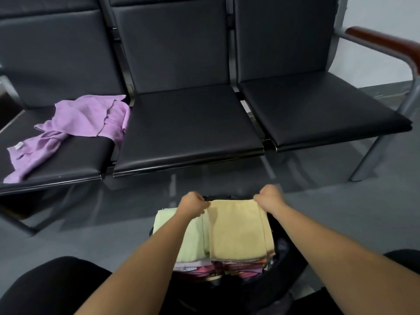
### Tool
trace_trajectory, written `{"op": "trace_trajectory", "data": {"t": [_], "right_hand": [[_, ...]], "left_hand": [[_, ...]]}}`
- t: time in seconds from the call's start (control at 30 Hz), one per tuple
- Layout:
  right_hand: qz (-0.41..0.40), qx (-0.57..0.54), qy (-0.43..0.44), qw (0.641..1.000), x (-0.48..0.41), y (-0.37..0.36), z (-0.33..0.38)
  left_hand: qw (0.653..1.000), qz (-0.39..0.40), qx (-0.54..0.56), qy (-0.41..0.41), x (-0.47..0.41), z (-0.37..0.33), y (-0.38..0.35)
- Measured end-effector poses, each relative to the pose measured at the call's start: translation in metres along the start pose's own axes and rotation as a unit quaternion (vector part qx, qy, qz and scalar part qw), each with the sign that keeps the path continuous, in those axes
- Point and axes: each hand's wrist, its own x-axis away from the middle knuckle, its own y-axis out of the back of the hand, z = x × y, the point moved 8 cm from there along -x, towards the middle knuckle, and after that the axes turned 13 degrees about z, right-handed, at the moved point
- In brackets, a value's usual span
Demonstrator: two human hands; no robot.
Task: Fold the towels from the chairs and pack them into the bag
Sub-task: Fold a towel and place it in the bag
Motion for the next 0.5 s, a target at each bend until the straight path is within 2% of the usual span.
{"op": "trace_trajectory", "data": {"t": [0.07,0.2,0.27,0.37,0.5], "right_hand": [[0.000,0.040,0.046,0.998,0.005,0.011,0.038],[0.058,-0.020,0.157,0.986,0.009,0.011,0.128],[0.068,-0.042,0.182,0.980,0.007,0.007,0.171],[0.079,-0.049,0.200,0.975,0.004,-0.008,0.232],[0.098,-0.038,0.219,0.970,-0.002,-0.042,0.298]], "left_hand": [[1.000,0.000,0.006,-0.017,0.006,-0.010,0.027],[0.996,-0.010,0.051,-0.079,0.032,-0.036,0.096],[0.992,-0.028,0.073,-0.100,0.047,-0.040,0.136],[0.985,-0.092,0.106,-0.102,0.066,-0.020,0.198],[0.970,-0.205,0.116,-0.060,0.082,0.040,0.271]]}}
